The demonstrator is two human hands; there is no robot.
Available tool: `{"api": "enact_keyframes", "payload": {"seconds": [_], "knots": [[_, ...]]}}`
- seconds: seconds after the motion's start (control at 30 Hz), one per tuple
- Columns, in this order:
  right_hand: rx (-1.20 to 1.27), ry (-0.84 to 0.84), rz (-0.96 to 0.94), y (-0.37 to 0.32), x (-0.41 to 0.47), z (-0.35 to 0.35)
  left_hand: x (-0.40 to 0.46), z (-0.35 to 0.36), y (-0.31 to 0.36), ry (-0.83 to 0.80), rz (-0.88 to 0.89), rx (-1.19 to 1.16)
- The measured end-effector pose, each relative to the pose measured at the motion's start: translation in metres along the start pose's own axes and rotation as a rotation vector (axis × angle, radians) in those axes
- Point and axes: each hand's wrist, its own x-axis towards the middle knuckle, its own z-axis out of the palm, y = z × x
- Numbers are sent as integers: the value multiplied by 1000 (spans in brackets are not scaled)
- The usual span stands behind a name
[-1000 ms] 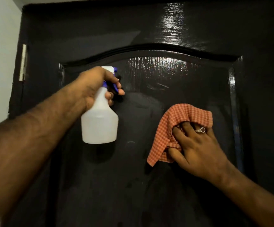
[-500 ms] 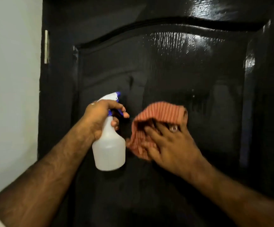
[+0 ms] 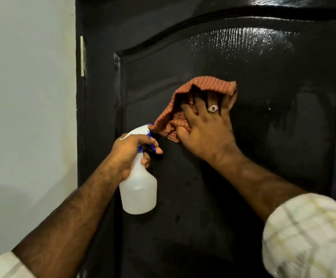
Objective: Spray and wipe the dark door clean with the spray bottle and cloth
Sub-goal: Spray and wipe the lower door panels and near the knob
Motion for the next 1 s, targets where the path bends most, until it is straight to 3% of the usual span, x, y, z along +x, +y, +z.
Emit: {"api": "enact_keyframes", "payload": {"seconds": [0.1,0.27,0.33,0.5,0.6,0.7,0.83,1.0], "knots": [[57,-54,-166,-23,-77,8,2,-14,-10,-28,-14,-46],[17,-419,-478,-26,-207,3,-3,-64,-34,-109,-96,-7],[7,-405,-465,-19,-176,2,1,-80,-32,-102,-99,3],[-4,-44,-134,-30,21,4,26,-107,4,-69,-34,54],[-29,-28,18,-61,120,3,46,-119,37,-15,-18,45],[-30,-81,46,-102,145,14,63,-141,49,35,5,39],[-25,-179,-202,-139,63,28,57,-169,26,91,9,36],[21,-321,-662,-159,-50,43,37,-188,4,136,-61,58]]}}
